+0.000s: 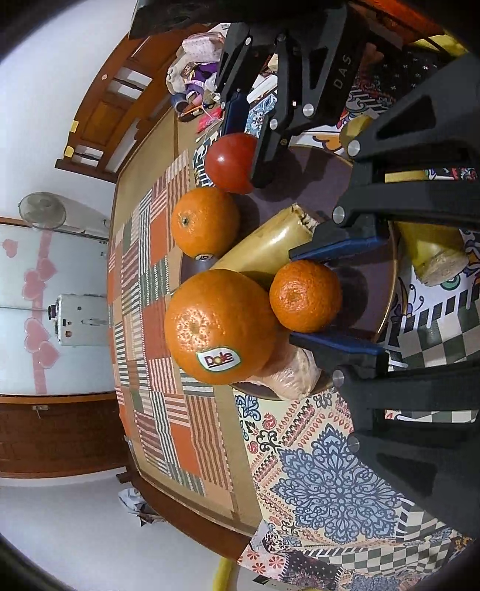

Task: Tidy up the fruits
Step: 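Carry the mandarin and tomato onto the purple plate and open both grippers, then move the right gripper to the yellow cylinder while the left approaches another mandarin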

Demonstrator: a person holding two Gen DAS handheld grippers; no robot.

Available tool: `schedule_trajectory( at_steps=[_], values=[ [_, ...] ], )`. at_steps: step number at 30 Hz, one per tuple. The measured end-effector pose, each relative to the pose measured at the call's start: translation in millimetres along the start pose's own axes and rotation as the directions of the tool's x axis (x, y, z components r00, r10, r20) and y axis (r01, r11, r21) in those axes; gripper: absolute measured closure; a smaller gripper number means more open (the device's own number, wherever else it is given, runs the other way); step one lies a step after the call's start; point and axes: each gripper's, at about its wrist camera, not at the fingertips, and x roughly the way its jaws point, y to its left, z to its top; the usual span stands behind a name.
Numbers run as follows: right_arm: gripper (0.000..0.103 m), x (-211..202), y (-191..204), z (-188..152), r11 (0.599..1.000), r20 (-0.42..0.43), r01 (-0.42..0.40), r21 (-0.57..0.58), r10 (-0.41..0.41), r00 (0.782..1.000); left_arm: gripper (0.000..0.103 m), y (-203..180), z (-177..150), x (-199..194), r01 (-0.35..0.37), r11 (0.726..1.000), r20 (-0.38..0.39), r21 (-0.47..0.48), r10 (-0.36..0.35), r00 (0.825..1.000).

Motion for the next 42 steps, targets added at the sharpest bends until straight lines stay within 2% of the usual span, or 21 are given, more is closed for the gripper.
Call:
schedule_trajectory(
  at_steps=[7,12,16,22,25,26,28,35,42],
  values=[
    [0.059,6,0,0,1.0,-0.025,-0.003,0.002,0.003,1.0,0.065,0,0,2,0.002,1.0,-0.002,0.004,-0.002,1.0],
    [0.058,5,0,1,1.0,-0.033,0.004,0.0,-0.004,0.999,0.056,1,2,0,0.016,1.0,-0.005,-0.009,-0.016,1.0],
    [0.044,-10,2,1,1.0,0.023,0.029,-0.011,-0.028,0.999,0.052,0,1,-10,-0.005,1.0,0.018,0.006,0.005,1.0],
    [0.044,-37,3,-2,0.999,0.069,0.038,-0.014,-0.037,0.997,0.052,3,-7,-36,0.006,1.0,0.046,0.01,-0.006,0.999],
    [0.043,-47,0,-10,0.999,0.076,0.039,-0.006,-0.038,0.996,0.047,5,-18,-49,-0.006,1.0,0.056,0.021,0.005,0.998],
    [0.04,-48,-1,-13,0.999,0.076,0.041,-0.003,-0.041,0.996,0.046,7,-23,-53,-0.011,1.0,0.056,0.023,0.01,0.998],
    [0.034,-51,-2,-18,0.999,0.078,0.048,0.0,-0.047,0.996,0.046,10,-32,-58,-0.014,1.0,0.045,0.024,0.013,0.999],
    [0.034,-43,3,-37,0.998,0.027,0.063,-0.021,-0.063,0.998,0.046,21,-61,-55,-0.032,0.999,-0.027,0.017,0.032,0.999],
    [0.034,-37,12,-49,0.994,0.007,0.093,-0.056,-0.093,0.996,0.046,21,-71,-44,-0.028,0.999,-0.074,0.029,0.031,0.997]
  ],
)
